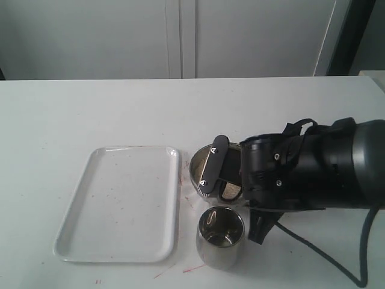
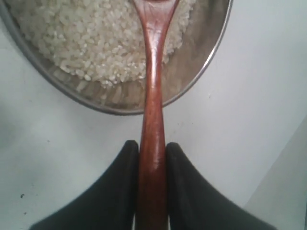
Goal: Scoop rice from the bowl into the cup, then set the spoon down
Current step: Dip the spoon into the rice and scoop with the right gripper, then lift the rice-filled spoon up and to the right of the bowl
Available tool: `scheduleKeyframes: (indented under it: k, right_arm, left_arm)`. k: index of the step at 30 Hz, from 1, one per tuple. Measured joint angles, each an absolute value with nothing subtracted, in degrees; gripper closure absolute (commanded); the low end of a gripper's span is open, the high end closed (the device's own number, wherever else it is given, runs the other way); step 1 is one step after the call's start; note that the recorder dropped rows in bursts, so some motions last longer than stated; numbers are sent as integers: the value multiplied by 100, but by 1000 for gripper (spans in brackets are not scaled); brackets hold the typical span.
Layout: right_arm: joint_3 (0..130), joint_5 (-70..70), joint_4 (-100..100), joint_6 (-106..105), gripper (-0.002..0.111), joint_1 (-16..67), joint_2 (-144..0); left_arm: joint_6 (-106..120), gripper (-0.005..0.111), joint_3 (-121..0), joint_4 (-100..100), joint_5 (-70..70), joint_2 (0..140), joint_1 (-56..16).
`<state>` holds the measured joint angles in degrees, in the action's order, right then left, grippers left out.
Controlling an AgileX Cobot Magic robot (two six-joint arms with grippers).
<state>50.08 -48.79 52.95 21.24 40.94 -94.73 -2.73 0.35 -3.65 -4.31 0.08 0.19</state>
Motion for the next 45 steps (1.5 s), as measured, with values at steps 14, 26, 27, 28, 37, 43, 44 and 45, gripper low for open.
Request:
scheduleKeyframes:
  k: [14,26,27,28,37,43,44,45]
  right_arm:
    - [5836,-4914,2245,47,108,3325,-9477]
    - [5865,-4878,738,-901,108,2578,-9117]
    - [5865,-4878,617,-975,108,2531,-9063]
    - [5865,-4878,542,-1022,108,2499,-9033]
    - [5865,-4899,249,-1172,108,2431,-8714]
    - [5865,-4936,59,-1244,108,2431,-8356]
    - [5865,-4959,41,-1261,108,2431,-8275]
    - [5865,-5013,0,-1274,108,2431,-8191]
  left_arm:
    - [-273,92,35,-365,-431,8,19]
    - [-273,92,35,-365,-431,8,19]
    - [-273,92,35,-365,-431,8,19]
    - [-273,92,35,-365,-431,8,19]
    - [-273,92,35,-365,-431,8,19]
    - [-273,92,35,-365,-431,8,19]
    - [-273,92,35,-365,-431,8,19]
    - [-273,92,35,-365,-431,8,19]
